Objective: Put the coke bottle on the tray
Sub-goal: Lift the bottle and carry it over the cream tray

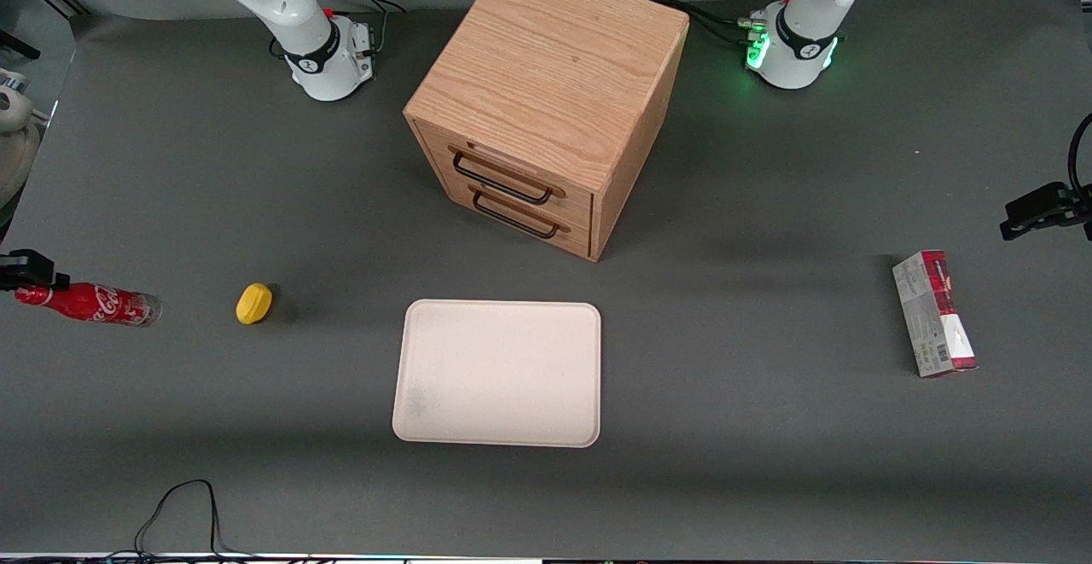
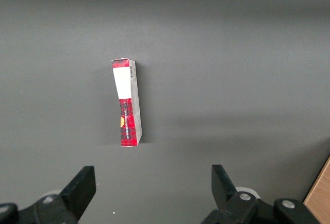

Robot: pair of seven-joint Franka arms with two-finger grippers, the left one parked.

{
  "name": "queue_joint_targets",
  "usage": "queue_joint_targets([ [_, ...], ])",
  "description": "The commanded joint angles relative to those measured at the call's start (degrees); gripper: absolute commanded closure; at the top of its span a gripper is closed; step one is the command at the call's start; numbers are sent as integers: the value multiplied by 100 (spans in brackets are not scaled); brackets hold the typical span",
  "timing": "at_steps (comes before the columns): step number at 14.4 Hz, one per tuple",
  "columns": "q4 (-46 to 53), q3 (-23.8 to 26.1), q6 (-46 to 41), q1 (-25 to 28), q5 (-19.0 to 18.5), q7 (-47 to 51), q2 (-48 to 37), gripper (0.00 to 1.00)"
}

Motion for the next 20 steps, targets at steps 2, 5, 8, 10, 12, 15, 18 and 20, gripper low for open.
queue_joint_targets([
  [2,117,26,90,904,-126,1773,126,100],
  [5,888,403,143,1292,-73,3030,890,100],
  [8,1120,1159,817,1336,-91,4306,1445,100],
  [10,1120,1204,1319,1608,-108,4764,1735,100],
  [12,1120,1204,1689,1732,-117,4941,1973,100],
  [15,1120,1196,2295,1881,-161,5187,2324,100],
  [18,1111,1204,2613,1943,-187,5197,2519,100],
  [20,1094,1196,2666,1961,-257,5188,2597,100],
])
